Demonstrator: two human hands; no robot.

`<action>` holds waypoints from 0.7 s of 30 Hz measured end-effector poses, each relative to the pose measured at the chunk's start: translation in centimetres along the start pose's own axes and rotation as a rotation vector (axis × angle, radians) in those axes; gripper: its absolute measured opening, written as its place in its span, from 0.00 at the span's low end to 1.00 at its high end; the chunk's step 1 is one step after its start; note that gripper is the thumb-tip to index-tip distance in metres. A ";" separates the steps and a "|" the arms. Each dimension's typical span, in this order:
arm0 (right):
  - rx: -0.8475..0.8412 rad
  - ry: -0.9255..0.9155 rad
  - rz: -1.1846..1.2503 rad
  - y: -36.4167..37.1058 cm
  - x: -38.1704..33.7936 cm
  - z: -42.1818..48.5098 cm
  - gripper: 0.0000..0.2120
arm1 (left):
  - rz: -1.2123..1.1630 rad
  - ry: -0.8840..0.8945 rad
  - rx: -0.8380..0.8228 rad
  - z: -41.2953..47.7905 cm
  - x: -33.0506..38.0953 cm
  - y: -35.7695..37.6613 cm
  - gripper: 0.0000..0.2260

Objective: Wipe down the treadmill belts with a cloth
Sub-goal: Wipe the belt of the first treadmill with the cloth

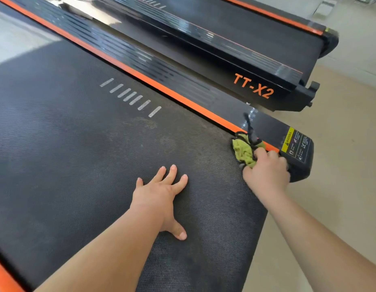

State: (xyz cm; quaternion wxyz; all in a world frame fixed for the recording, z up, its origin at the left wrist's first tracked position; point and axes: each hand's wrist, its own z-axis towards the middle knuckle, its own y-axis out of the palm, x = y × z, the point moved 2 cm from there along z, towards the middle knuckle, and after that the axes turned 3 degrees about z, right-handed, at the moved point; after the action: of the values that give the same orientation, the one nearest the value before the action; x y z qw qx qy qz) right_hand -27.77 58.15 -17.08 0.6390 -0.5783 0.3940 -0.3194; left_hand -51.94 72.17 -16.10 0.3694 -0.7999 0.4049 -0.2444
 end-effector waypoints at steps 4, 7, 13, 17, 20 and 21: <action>-0.130 -0.351 0.177 0.0 -3.4 -7.7 0.17 | 0.012 0.001 0.010 -0.2 -0.1 0.0 0.65; -0.280 -0.568 0.182 -0.2 -2.4 -10.6 0.18 | 0.022 0.004 -0.001 -0.2 -0.1 -0.3 0.65; -0.274 -0.080 0.553 -3.4 -1.1 -7.8 0.28 | 0.026 -0.004 0.017 -0.5 0.0 -0.1 0.66; -0.387 -0.141 0.201 -2.5 -3.7 -11.5 0.47 | 0.039 -0.012 0.022 -0.6 0.0 -0.2 0.65; -0.287 -0.181 0.021 -0.9 -3.8 -11.0 0.44 | 0.046 -0.018 0.014 -0.6 0.0 -0.1 0.65; -0.240 -0.189 0.060 -0.9 -3.4 -10.5 0.37 | 0.046 -0.022 0.019 -0.5 0.0 0.0 0.65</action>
State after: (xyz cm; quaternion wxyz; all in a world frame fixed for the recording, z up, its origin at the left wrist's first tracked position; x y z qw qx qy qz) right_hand -38.49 55.86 -15.99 0.6088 -0.6659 0.3845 -0.1951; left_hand -52.28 71.99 -15.76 0.3867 -0.7897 0.4167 -0.2309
